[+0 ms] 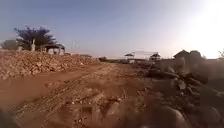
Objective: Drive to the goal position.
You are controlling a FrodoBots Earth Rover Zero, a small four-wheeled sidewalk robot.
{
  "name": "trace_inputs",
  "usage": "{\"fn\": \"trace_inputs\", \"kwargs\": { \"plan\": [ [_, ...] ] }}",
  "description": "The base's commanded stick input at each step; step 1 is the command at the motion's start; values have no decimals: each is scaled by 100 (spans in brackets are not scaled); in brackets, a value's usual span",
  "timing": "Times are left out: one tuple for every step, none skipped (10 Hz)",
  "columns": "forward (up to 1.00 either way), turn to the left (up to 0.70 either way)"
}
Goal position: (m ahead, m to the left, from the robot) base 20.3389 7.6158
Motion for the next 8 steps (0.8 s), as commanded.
{"fn": "trace_inputs", "kwargs": {
  "plan": [
    [50,0],
    [50,0],
    [50,0],
    [50,0],
    [50,0],
    [50,0],
    [50,0],
    [50,0]
  ]
}}
